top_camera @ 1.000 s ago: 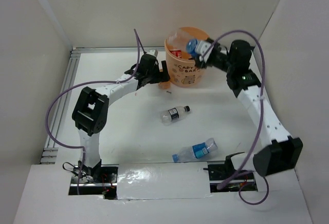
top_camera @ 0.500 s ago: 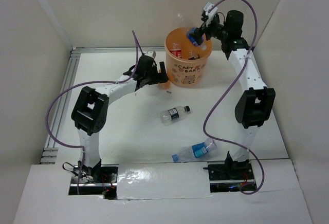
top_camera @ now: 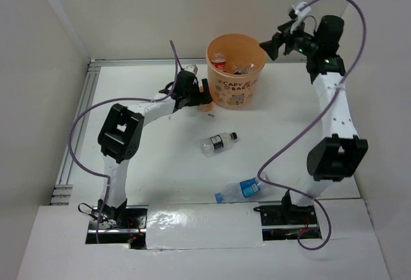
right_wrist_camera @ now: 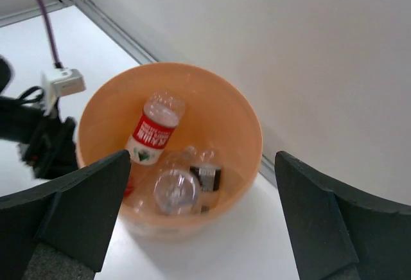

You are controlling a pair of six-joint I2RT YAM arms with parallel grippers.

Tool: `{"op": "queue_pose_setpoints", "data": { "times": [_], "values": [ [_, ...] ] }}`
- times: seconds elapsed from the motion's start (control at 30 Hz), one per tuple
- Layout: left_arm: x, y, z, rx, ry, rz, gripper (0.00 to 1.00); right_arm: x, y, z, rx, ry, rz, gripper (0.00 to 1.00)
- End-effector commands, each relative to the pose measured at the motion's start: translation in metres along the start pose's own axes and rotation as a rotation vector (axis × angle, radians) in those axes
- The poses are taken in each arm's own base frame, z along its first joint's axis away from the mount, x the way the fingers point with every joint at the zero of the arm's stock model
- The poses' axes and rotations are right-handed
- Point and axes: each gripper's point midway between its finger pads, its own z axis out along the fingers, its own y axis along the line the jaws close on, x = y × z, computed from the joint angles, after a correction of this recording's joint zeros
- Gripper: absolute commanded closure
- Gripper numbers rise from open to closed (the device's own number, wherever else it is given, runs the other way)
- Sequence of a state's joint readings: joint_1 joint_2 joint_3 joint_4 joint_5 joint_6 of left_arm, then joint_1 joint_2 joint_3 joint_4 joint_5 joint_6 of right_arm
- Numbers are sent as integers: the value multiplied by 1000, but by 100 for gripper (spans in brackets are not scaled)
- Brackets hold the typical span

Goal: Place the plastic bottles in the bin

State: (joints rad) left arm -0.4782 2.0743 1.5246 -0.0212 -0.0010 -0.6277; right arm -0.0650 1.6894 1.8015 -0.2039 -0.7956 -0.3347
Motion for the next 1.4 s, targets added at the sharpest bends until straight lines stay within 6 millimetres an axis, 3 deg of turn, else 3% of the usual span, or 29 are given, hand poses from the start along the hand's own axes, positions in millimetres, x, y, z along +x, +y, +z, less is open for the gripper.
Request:
{"op": "queue_pose_setpoints", "data": {
  "times": [0.0,0.23,0.4,0.5,0.63,0.8,0.9,1.03,1.2,1.37],
  "values": [
    [-21,-17,11,33,-64,27,1,-11,23,-44,-27,-12,58,0],
    [-9,-10,31,-79,-48,82,2,20,65,-91,-38,31,115,0],
    [8,12,31,-168,1,89,10,41,77,-102,-47,66,162,0],
    [30,30,27,-217,60,96,17,56,83,-105,-59,91,192,0],
    [51,48,15,-270,107,104,32,63,90,-115,-62,96,189,0],
    [56,51,-7,-267,102,104,60,67,103,-123,-79,108,163,0],
    [56,53,-16,-277,101,105,82,70,113,-131,-82,108,162,0],
    [50,53,-39,-259,80,106,94,71,125,-136,-100,105,171,0],
    [5,18,-89,-145,-48,100,100,74,135,-141,-110,104,168,0],
    [-14,-5,-115,-60,-94,106,100,78,137,-144,-111,106,177,0]
  ]
}}
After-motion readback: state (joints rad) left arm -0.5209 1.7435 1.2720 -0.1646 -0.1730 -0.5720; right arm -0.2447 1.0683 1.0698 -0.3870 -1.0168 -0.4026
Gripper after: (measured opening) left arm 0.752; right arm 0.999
